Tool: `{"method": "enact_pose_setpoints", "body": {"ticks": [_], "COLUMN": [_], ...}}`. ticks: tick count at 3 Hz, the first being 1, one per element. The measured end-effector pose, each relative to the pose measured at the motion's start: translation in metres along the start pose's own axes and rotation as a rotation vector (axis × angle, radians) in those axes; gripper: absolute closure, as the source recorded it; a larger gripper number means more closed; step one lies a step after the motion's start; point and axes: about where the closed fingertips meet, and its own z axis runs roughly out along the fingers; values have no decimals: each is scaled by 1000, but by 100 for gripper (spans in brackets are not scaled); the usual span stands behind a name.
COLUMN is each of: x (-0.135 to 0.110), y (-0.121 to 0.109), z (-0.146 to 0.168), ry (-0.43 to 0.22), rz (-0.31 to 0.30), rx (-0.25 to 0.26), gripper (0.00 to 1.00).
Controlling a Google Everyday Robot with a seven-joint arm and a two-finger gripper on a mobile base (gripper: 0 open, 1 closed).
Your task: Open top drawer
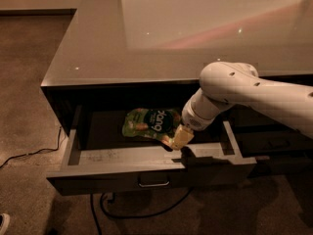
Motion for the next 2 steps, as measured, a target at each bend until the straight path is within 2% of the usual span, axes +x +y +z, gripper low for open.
{"method": "enact_pose_setpoints", "body": {"ticks": [1, 2], "x": [7, 11], "y": [-6, -7], "z": [11, 23], "ry": [-65, -141], "rz": [30, 38], "rx": [-71, -173], "gripper": [52, 75]}}
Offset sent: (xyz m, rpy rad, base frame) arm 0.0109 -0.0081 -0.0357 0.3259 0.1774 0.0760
